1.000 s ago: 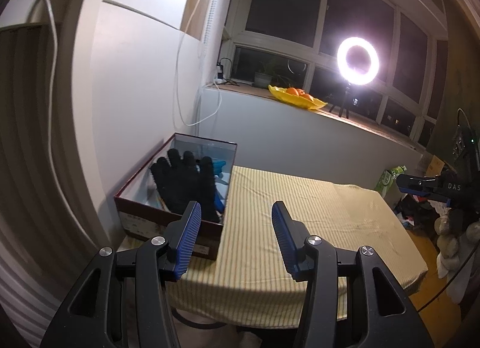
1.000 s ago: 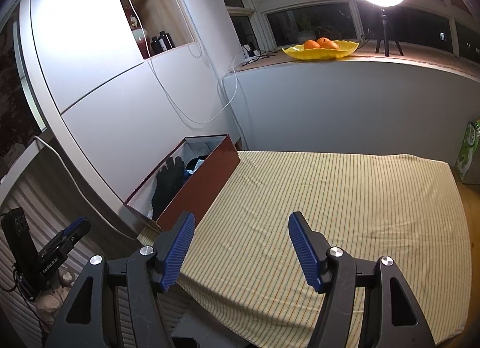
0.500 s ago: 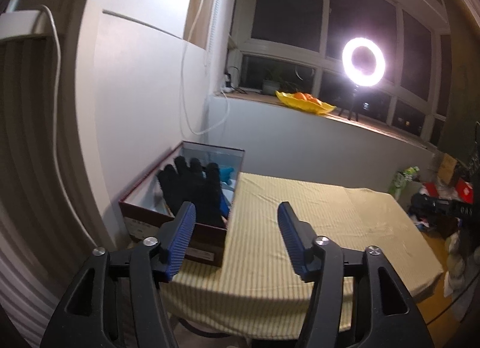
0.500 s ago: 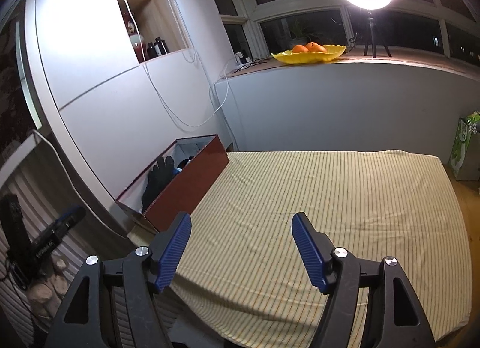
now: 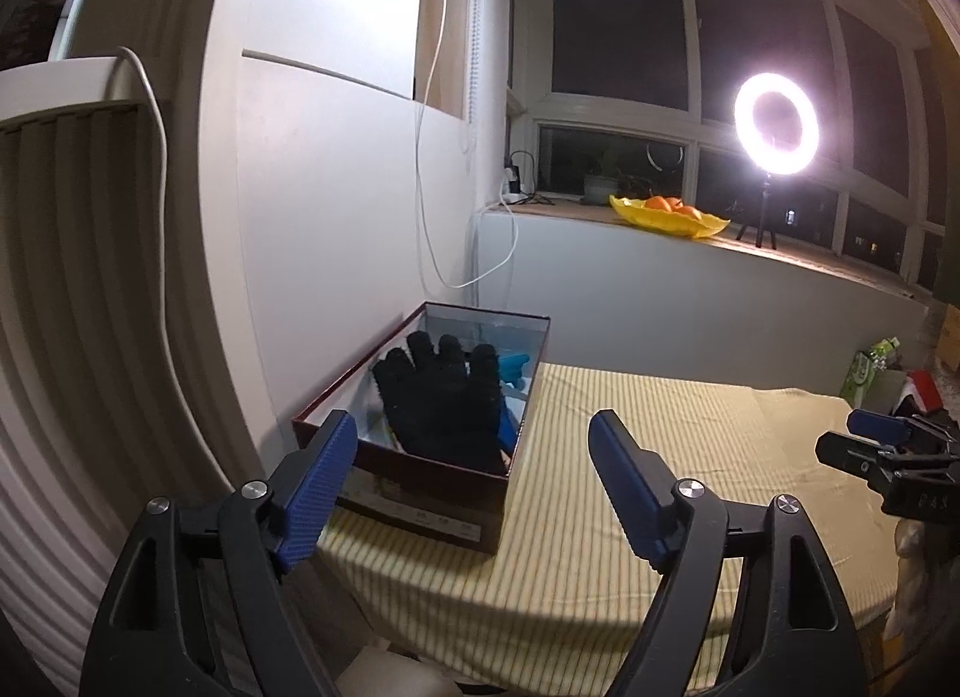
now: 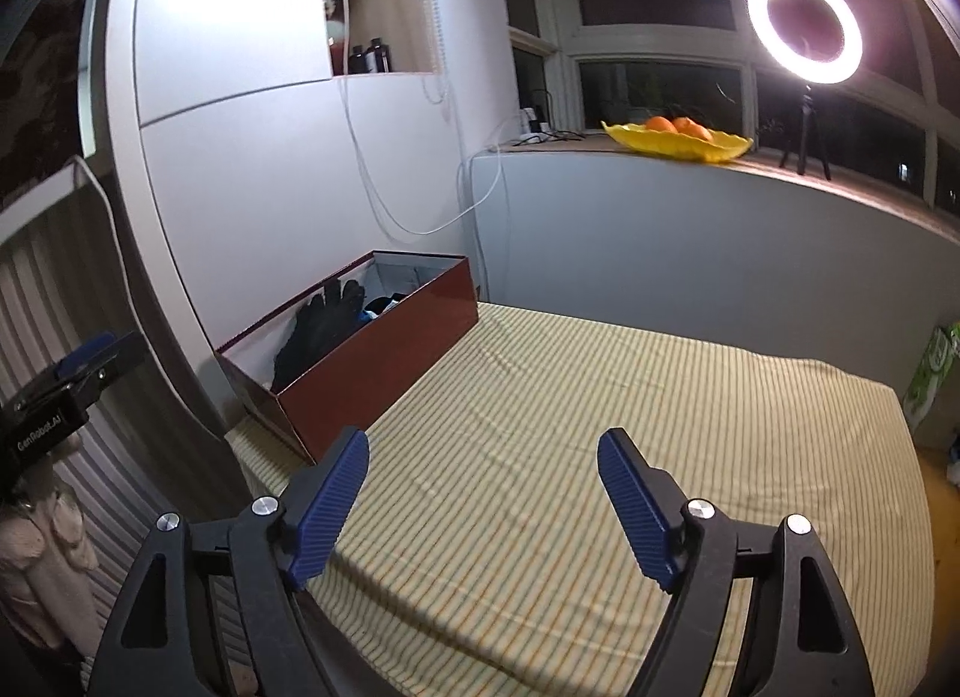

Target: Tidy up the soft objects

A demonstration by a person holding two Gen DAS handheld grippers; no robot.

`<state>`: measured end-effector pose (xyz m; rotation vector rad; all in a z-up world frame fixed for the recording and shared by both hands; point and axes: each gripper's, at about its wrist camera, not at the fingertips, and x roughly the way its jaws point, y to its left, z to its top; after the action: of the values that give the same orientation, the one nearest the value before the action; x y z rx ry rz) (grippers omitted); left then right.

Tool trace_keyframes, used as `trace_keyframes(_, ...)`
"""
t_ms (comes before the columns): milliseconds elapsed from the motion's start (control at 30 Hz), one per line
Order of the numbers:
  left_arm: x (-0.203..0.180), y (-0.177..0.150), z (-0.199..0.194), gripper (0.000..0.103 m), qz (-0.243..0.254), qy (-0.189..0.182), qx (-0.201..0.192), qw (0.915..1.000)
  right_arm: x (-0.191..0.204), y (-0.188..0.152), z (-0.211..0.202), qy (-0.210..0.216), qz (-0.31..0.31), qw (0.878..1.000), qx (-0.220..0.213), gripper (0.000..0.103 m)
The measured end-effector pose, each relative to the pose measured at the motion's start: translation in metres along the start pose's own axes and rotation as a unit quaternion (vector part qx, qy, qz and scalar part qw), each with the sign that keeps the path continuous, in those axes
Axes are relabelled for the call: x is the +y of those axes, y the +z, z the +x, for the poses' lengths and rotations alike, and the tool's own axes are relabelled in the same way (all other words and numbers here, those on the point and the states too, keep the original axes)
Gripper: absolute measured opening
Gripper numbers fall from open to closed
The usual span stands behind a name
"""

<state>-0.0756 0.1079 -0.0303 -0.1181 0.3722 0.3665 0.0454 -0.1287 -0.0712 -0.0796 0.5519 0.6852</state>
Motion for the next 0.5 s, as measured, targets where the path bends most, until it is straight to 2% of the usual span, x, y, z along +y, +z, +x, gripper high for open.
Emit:
trace_keyframes(167,-0.003,0.001,0.007,0.080,-0.005,0.004,0.002,1.0000,0.001,0.002,0.002,0.011,0.006,1.000,-0.010,0.080)
trace_keyframes(500,-0.001,0.001,0.039,0.080,-0.006,-0.003,0.019,0.9998,-0.004,0.008,0.027,-0.011,0.000,1.000,-0.003,0.081)
